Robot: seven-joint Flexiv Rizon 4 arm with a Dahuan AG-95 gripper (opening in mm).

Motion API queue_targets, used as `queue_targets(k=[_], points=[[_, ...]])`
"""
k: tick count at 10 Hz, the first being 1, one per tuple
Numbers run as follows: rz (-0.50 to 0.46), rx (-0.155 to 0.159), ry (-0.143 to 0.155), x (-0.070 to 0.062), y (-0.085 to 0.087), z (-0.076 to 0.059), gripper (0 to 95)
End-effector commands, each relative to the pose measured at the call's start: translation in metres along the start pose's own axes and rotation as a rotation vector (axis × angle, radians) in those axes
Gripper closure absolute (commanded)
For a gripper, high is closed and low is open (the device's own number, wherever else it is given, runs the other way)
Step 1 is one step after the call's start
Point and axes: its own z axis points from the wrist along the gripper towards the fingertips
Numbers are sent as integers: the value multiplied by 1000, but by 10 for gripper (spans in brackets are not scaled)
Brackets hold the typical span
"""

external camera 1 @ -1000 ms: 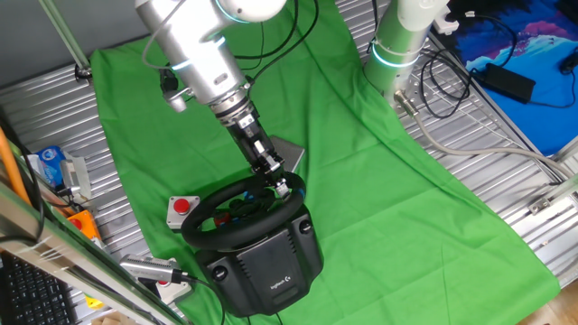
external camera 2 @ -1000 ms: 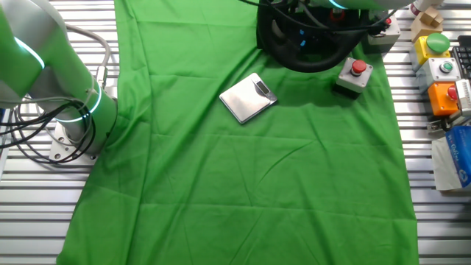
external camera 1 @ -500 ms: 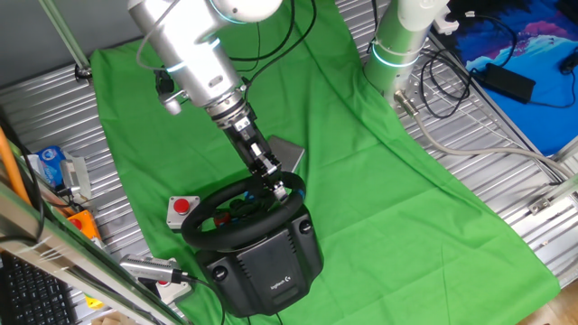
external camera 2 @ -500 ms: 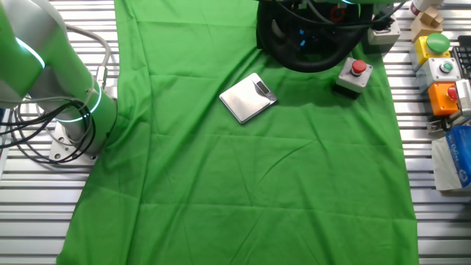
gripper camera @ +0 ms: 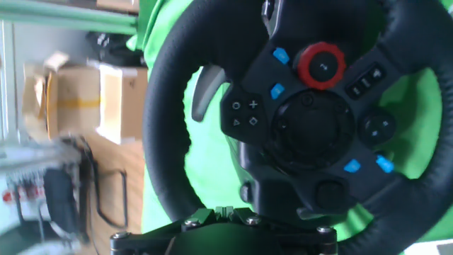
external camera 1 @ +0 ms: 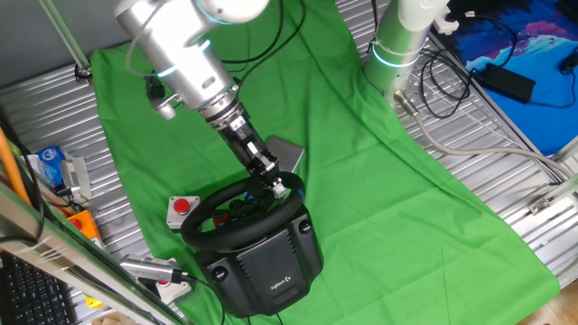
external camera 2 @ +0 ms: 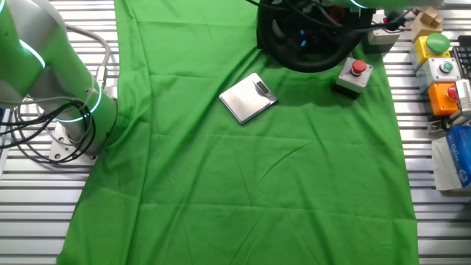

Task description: Rotate the steering wheel 90 degrees clockwise

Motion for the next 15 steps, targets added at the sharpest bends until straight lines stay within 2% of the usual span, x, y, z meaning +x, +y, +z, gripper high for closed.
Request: queue_targets(k=[1,3,4,6,9,10,12,13,15], points=[[-123,73,104,13,-17,-10,950],[-213,128,159,22,-28,-14,950],[-250,162,178,25,-33,-12,950],[-375,242,236,28,-45,-7,950],[-575,363,364,26,-62,-4,950],[-612,423,406,25,-63,-4,950],[-644,524,468,25,-63,-4,950],[-645,575,514,25,-63,-4,950],[-642,597,540,25,-63,-4,950]])
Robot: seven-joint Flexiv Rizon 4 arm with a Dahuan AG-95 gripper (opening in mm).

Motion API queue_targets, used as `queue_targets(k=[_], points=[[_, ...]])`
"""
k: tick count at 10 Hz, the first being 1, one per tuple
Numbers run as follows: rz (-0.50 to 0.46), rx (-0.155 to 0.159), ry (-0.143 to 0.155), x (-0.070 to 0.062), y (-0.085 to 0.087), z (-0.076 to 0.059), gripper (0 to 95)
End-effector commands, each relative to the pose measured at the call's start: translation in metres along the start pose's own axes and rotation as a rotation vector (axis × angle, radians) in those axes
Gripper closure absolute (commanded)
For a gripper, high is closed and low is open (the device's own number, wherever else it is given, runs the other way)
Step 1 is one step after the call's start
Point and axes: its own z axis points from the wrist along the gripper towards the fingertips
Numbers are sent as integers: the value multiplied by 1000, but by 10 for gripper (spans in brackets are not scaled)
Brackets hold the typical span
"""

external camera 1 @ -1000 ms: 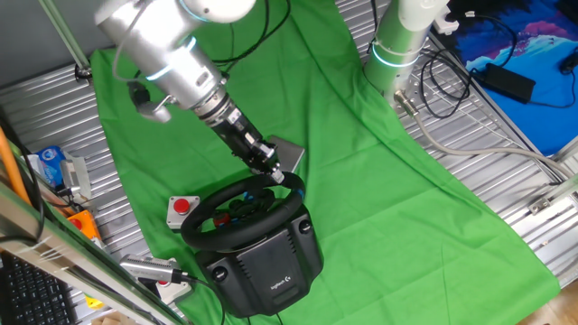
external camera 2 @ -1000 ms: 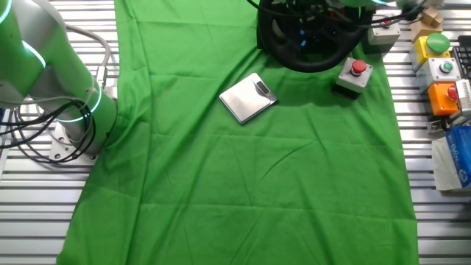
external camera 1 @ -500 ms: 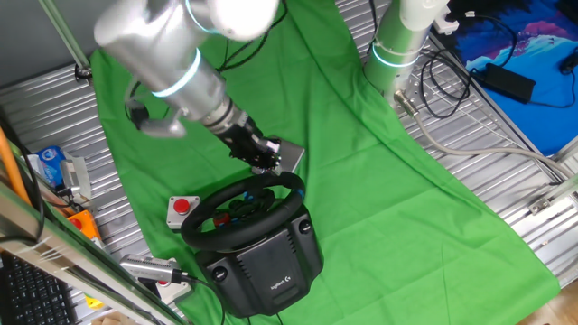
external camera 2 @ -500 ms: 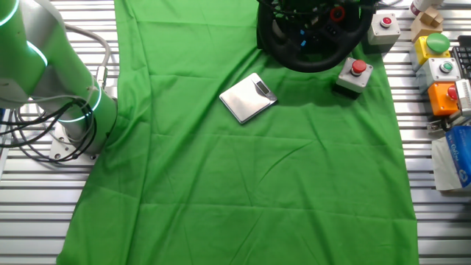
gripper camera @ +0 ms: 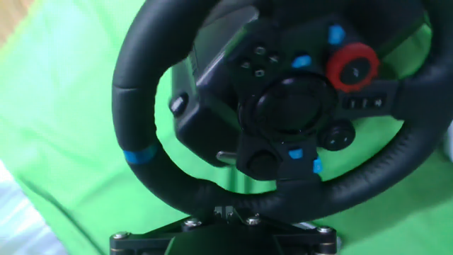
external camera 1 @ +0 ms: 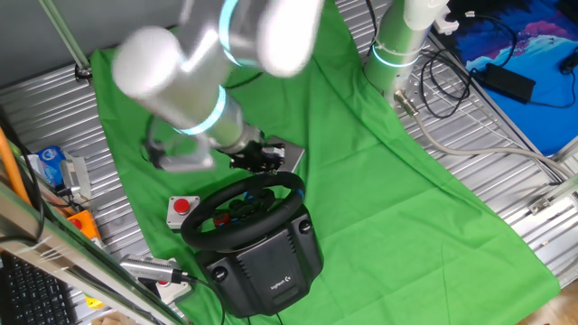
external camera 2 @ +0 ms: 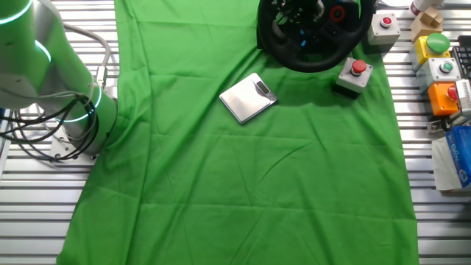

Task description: Rotate the steering wheel 90 degrees clockwise

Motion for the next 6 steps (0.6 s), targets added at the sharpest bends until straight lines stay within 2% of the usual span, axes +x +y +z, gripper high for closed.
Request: queue_targets(k=[1,4,6], points=[[-49,78,104,1,-4,2,950],[-46,77,104,1,-4,2,950],[-44,71,89,1,-4,1,950]])
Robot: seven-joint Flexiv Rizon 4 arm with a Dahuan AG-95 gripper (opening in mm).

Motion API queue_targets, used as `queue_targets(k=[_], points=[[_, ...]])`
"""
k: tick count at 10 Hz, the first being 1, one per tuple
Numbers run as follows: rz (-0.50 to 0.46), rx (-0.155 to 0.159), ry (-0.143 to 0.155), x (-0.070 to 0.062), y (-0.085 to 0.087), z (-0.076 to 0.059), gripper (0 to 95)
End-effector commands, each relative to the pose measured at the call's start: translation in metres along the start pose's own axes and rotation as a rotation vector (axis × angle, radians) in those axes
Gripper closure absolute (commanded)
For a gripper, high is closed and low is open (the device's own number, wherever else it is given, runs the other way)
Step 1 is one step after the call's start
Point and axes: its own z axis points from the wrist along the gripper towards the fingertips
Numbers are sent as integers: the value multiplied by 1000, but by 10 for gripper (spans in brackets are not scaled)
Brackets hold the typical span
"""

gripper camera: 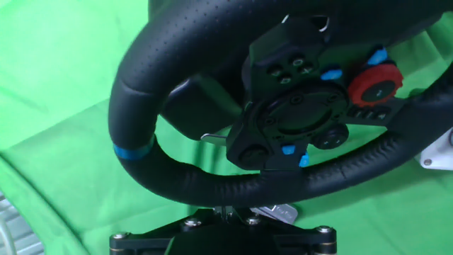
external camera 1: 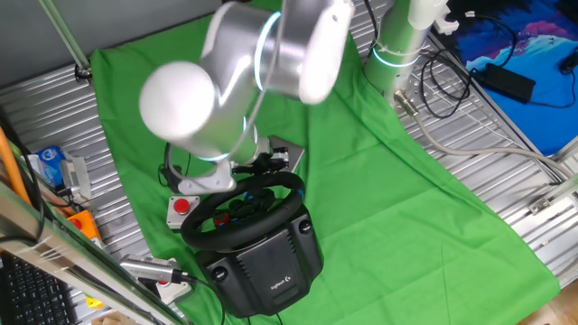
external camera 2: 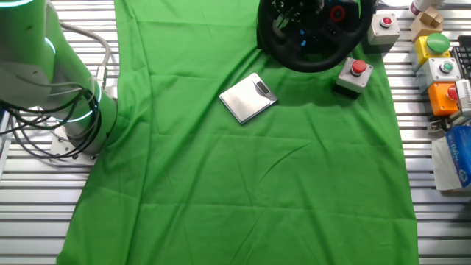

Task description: Rotate the steering wheel 90 degrees clockwise

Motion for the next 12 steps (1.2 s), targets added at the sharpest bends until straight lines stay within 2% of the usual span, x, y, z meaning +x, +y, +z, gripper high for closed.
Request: queue_targets(k=[1,10,12], points=[[7,-8,-24,0,0,1,950],[6,-6,-24,0,2,-1,950],[110,-27,-63,0,2,-1,950]])
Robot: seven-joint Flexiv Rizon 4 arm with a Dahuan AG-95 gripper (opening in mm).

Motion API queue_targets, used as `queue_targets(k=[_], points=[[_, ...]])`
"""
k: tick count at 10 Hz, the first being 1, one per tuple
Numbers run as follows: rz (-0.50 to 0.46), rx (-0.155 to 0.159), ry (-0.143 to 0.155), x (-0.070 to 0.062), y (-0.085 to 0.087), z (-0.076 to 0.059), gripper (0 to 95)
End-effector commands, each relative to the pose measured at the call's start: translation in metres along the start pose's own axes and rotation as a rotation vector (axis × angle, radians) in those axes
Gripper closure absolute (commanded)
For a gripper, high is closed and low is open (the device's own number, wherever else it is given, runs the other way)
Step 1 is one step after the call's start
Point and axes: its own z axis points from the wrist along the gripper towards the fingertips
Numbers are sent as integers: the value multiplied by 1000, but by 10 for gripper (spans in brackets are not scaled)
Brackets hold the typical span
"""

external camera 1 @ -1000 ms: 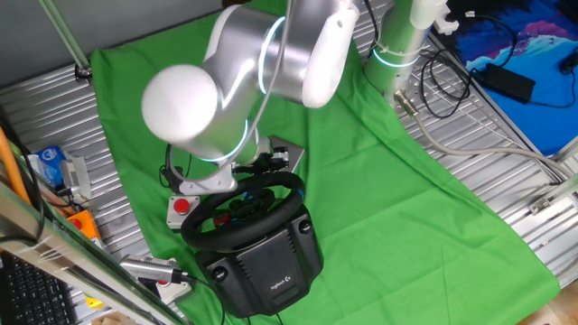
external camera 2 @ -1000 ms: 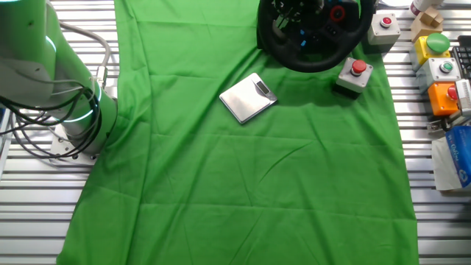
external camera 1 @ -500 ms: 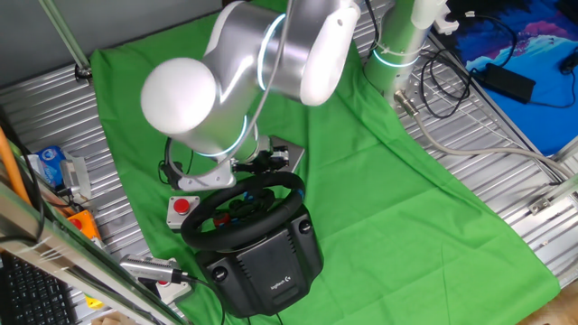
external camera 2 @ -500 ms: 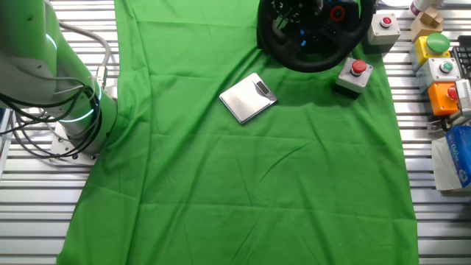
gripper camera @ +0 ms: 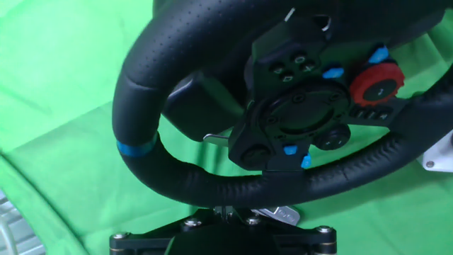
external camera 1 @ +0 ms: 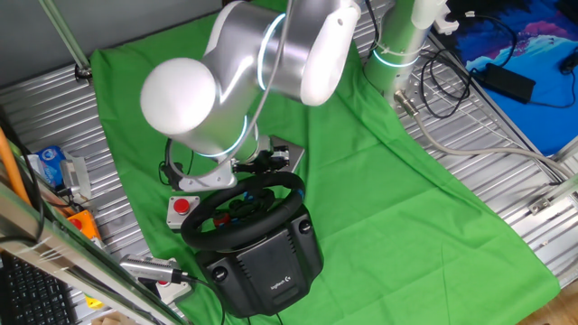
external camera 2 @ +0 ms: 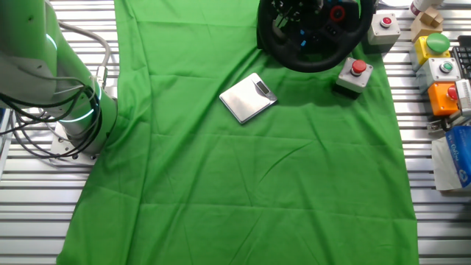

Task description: Rotate the steering wheel 90 degrees clockwise

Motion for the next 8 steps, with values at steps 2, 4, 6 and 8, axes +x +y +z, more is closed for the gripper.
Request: queue_targets(k=[2,4,6,8], points=[[296,18,-88,0,0,0,950],[439,69,-138,0,0,0,950],[570,101,-177,0,0,0,950],[567,111,-194,0,0,0,950]])
